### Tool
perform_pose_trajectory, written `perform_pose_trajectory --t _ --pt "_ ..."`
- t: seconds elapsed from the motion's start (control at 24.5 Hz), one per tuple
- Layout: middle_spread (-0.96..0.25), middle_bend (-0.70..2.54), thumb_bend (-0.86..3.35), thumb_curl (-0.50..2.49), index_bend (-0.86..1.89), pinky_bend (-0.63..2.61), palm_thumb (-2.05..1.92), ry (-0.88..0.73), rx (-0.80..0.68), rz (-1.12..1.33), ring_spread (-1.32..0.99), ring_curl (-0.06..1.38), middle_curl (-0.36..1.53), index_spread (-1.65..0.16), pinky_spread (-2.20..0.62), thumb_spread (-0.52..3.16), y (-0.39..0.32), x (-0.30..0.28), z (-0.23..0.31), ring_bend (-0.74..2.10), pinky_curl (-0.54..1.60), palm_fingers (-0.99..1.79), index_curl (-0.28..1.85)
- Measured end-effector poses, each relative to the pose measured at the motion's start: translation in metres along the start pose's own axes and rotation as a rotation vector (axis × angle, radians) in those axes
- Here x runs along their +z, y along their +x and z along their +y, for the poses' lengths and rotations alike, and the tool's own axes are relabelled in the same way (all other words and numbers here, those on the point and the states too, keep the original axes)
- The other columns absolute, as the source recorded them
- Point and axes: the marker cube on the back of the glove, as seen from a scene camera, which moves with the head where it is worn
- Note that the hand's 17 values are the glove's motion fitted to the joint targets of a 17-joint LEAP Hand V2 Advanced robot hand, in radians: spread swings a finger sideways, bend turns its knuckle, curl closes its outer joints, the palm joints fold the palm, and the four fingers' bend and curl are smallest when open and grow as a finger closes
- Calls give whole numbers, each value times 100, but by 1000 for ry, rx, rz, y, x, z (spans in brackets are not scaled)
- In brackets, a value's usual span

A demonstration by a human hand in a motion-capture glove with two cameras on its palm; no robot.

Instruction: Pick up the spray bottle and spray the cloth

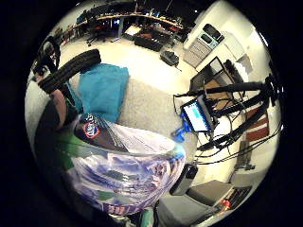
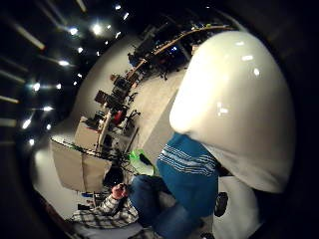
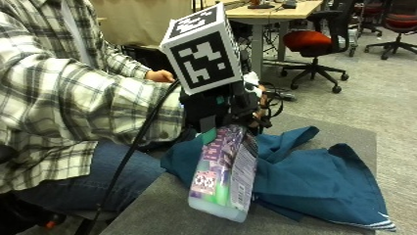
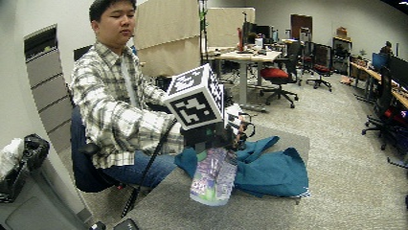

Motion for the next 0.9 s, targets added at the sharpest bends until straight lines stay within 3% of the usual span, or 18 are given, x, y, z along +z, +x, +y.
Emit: perform_pose_trajectory --t 0.9 --pt "-23 48 -3 78 23 38 106 -227 -369 501 -25 50 52 -30 -17 11 -90 38 21 59 39 128 60"
